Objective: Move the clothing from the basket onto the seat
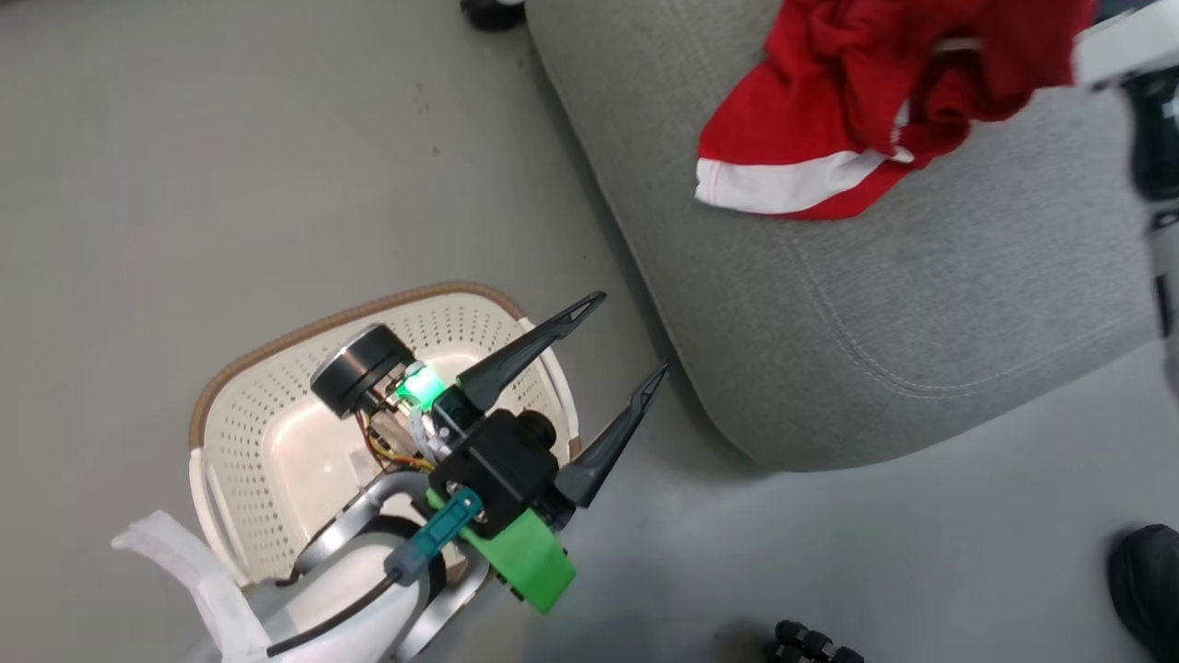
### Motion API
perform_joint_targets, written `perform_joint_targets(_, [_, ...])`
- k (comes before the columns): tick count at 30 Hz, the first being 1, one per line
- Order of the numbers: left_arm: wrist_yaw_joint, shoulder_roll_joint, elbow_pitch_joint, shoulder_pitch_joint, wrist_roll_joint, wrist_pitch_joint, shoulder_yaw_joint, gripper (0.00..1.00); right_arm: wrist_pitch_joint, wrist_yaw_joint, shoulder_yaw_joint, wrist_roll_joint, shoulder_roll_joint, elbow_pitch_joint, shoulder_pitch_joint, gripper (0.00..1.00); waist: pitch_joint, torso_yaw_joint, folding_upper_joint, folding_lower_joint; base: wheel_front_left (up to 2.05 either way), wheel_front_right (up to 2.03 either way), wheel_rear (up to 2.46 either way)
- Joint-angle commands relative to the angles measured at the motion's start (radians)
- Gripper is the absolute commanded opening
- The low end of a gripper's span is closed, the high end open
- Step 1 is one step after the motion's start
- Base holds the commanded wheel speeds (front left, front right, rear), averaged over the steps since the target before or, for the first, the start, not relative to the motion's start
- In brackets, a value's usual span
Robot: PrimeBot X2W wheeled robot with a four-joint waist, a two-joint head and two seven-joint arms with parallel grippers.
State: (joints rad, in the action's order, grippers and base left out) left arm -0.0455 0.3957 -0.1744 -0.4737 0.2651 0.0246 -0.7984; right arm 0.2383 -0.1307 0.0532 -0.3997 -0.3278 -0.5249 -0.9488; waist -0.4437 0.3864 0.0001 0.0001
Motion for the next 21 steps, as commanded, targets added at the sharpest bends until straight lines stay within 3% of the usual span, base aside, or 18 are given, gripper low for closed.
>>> perform_joint_targets(1, [-0.010,0.000,-0.005,-0.031,-0.012,-0.003,-0.003,1.00,0.003,0.000,-0.024,0.004,-0.021,-0.024,-0.034,0.00,-0.093,-0.073,-0.0001,-0.0001,0.00,0.00,0.00])
perform_joint_targets(8, [-0.029,-0.019,-0.001,-0.089,-0.044,-0.028,-0.030,1.00,0.014,0.000,-0.086,0.011,-0.092,-0.211,-0.119,0.00,-0.181,-0.136,-0.0001,-0.0001,0.00,0.00,0.00])
perform_joint_targets(9, [-0.030,-0.021,0.003,-0.092,-0.046,-0.031,-0.033,1.00,0.015,0.000,-0.089,0.020,-0.097,-0.234,-0.122,0.29,-0.188,-0.142,-0.0001,-0.0001,0.00,0.00,0.00])
perform_joint_targets(10, [-0.031,-0.023,0.005,-0.099,-0.050,-0.036,-0.037,1.00,0.018,0.000,-0.093,0.021,-0.098,-0.260,-0.127,0.75,-0.196,-0.149,-0.0001,-0.0001,0.00,0.00,0.00])
perform_joint_targets(11, [-0.030,-0.025,0.007,-0.103,-0.053,-0.039,-0.038,1.00,0.019,0.000,-0.098,0.023,-0.095,-0.282,-0.128,1.00,-0.200,-0.153,-0.0001,-0.0001,0.00,0.00,0.00])
perform_joint_targets(16, [-0.023,-0.033,0.024,-0.112,-0.055,-0.056,-0.038,1.00,0.027,0.000,-0.130,0.034,-0.070,-0.366,-0.090,1.00,-0.212,-0.164,-0.0001,-0.0001,0.00,0.00,0.00])
perform_joint_targets(21, [-0.017,-0.035,0.040,-0.115,-0.053,-0.074,-0.035,1.00,0.027,0.000,-0.184,0.048,-0.039,-0.328,-0.010,1.00,-0.194,-0.162,-0.0001,-0.0001,0.00,0.00,0.00])
